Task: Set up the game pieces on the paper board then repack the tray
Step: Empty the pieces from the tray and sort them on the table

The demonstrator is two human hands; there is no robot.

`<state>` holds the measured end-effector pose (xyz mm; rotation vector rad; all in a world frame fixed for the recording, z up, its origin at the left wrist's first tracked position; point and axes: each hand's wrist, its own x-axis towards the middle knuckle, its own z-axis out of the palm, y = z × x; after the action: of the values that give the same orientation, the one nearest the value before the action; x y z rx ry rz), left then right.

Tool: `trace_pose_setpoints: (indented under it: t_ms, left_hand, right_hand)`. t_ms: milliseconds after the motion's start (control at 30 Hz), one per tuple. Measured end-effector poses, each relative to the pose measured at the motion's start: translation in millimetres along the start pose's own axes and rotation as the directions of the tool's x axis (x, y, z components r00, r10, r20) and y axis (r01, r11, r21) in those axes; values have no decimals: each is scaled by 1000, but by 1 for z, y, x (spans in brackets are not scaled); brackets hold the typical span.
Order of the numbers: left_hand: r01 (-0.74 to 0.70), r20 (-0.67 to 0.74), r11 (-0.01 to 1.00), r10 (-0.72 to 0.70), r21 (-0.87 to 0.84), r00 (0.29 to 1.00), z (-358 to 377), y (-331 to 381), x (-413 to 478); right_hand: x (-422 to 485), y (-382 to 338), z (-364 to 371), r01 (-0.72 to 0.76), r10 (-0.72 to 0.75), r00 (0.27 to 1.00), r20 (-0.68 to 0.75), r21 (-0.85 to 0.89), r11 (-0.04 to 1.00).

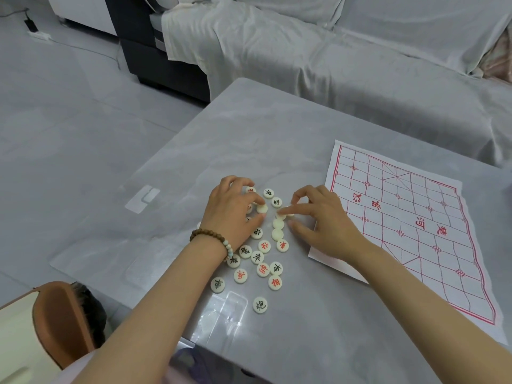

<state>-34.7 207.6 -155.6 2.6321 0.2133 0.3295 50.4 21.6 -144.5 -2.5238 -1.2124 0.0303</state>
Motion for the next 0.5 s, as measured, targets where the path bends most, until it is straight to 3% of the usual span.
trace_pose_setpoints:
  t_ms: [167, 400, 500]
  left_hand:
    - [23, 4, 1000, -23, -8, 1000, 1, 3, 5]
    - [43, 52, 997, -40, -69, 998, 3, 7, 6]
    - [56, 34, 997, -55, -45, 998, 5, 7, 6]
  right_hand:
    - [1, 0, 6, -31, 32, 999, -41, 25, 999]
    - [-3, 1, 0, -30, 28, 999, 46, 38, 999]
    - [-5, 3, 1, -96, 92, 994, 53, 97, 991]
